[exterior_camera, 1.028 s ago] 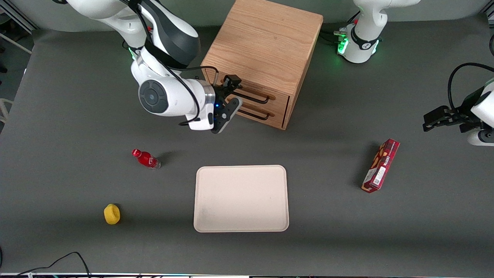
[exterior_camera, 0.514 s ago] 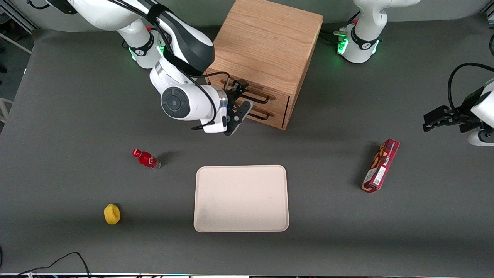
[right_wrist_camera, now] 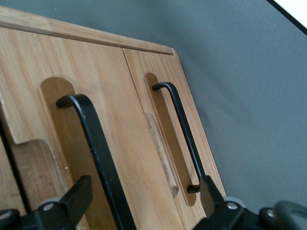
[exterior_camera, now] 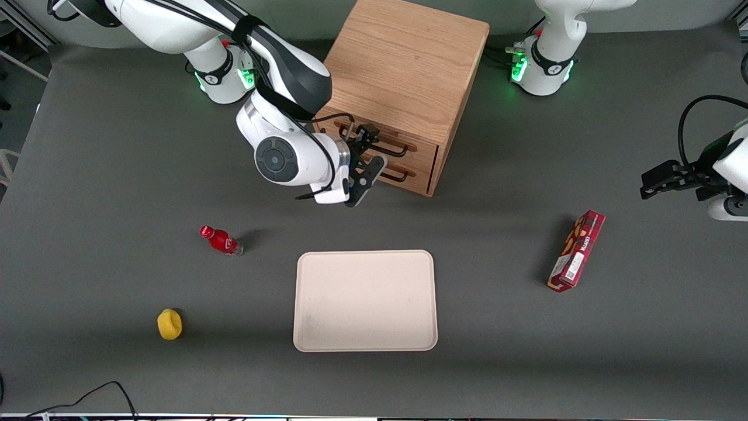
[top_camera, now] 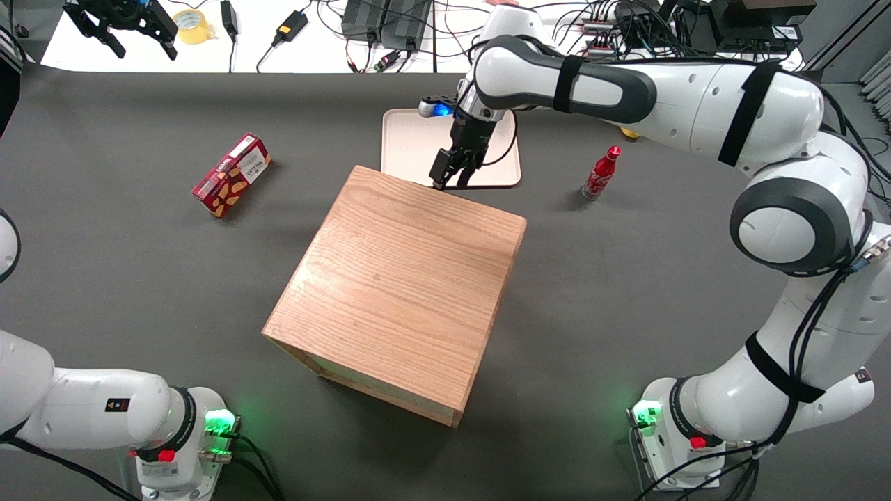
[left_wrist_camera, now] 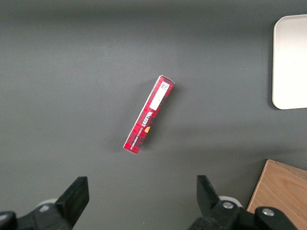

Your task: Open upper drawer

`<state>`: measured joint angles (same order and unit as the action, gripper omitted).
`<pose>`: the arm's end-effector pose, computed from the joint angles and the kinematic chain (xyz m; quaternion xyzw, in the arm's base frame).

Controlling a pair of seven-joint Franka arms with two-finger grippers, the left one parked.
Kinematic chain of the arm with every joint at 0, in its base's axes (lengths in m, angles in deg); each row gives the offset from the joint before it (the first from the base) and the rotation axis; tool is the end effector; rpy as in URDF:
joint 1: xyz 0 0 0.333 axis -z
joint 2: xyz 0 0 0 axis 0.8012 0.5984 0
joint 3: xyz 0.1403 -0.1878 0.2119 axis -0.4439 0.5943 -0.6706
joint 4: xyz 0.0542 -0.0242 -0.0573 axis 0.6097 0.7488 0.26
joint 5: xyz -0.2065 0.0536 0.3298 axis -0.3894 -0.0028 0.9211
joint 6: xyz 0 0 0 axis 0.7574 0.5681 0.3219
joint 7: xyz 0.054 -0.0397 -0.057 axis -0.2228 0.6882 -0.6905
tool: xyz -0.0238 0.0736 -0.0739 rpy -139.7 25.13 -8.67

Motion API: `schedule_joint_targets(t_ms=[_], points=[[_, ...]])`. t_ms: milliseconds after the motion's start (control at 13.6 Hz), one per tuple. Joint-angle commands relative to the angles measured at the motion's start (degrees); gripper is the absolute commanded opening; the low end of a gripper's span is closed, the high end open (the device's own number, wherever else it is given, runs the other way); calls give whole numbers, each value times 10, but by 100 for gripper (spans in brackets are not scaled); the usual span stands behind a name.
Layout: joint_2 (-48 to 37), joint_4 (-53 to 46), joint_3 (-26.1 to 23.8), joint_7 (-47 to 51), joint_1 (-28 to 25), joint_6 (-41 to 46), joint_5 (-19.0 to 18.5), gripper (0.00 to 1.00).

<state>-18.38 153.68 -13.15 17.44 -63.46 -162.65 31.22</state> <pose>0.4984 0.4368 0.3815 -0.8829 -0.3701 0.1555 0.2435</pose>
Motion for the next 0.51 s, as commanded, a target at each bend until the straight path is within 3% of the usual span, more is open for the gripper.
schedule_joint_targets(t_ms=[0,440], points=[[4,7,-3,-6,-2,-22,-8,100],[34,-22,-3,-7,3,-23,-37,100]])
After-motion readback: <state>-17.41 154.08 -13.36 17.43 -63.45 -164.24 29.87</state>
